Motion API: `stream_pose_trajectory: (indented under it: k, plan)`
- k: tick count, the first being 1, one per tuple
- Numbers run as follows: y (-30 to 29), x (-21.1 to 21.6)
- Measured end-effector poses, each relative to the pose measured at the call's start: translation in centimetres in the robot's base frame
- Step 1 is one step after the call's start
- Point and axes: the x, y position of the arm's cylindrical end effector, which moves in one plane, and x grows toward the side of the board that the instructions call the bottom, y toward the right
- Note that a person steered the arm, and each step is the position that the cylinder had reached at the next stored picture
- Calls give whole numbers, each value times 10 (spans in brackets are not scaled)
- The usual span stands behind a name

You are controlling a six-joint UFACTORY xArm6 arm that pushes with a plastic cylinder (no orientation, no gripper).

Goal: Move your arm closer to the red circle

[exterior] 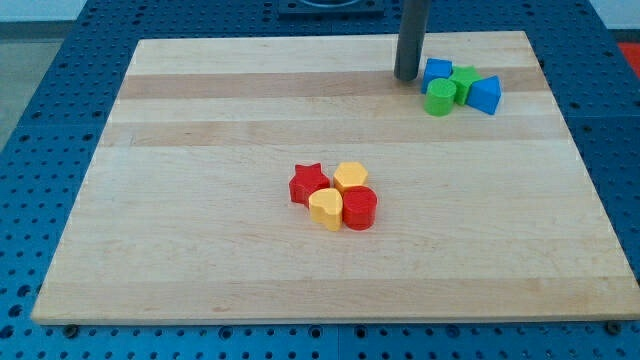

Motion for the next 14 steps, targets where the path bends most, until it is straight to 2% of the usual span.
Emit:
stream_pose_trajectory:
  k: [2,4,6,8,9,11,12,14]
  plan:
    - [-8,0]
    - [-76,4]
    - [-83,61]
    - [-9,126]
    - [9,166]
    - [7,276]
    - [-12,292]
    - [-43,289]
